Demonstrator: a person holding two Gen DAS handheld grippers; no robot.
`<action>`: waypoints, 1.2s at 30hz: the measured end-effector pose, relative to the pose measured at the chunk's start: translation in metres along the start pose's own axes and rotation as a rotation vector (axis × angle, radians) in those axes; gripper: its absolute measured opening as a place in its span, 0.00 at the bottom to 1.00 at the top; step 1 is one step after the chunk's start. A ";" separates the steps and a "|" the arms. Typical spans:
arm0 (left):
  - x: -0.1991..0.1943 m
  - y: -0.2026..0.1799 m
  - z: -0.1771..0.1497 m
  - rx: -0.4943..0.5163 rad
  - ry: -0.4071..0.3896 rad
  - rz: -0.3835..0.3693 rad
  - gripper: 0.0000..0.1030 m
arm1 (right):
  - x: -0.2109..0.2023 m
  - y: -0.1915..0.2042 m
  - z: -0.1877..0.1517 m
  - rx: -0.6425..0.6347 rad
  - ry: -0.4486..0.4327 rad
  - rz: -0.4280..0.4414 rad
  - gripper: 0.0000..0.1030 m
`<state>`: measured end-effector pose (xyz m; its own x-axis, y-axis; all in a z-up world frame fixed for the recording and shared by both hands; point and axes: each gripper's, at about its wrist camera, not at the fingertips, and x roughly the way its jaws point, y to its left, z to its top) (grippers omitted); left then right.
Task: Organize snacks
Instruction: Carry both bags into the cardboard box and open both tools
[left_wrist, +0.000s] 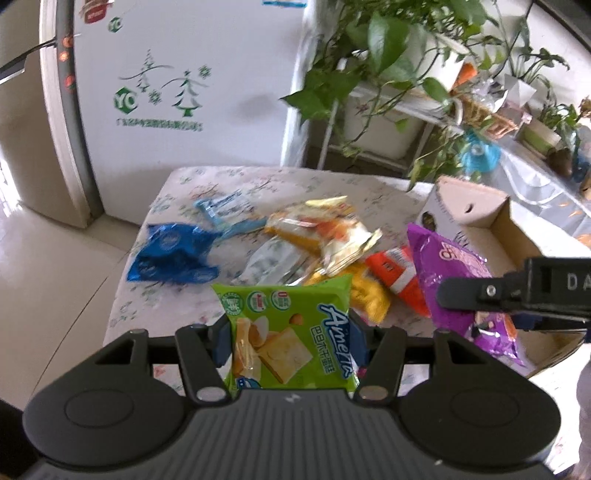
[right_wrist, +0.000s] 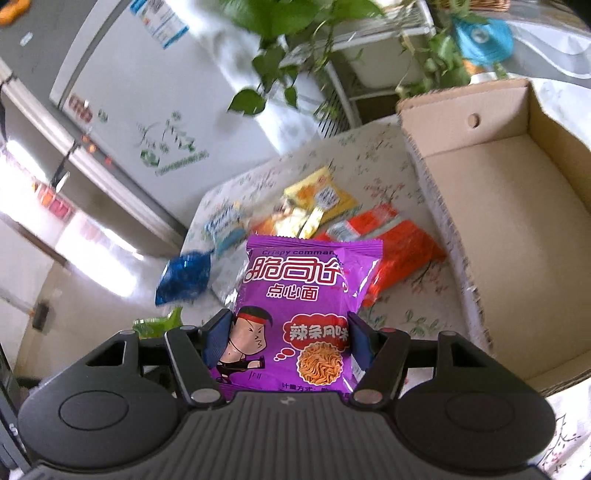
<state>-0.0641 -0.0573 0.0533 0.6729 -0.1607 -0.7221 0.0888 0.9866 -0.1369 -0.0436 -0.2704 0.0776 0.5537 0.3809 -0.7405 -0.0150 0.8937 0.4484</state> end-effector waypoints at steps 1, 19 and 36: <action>0.000 -0.004 0.003 0.003 -0.005 -0.007 0.56 | -0.003 -0.002 0.002 0.007 -0.013 -0.003 0.69; 0.015 -0.101 0.041 0.041 -0.019 -0.198 0.56 | -0.069 -0.077 0.039 0.292 -0.254 -0.088 0.69; 0.059 -0.187 0.041 0.077 0.074 -0.338 0.57 | -0.088 -0.126 0.036 0.550 -0.346 -0.196 0.69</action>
<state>-0.0110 -0.2499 0.0637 0.5413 -0.4777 -0.6920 0.3546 0.8759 -0.3272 -0.0609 -0.4254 0.1044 0.7388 0.0449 -0.6724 0.4879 0.6527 0.5796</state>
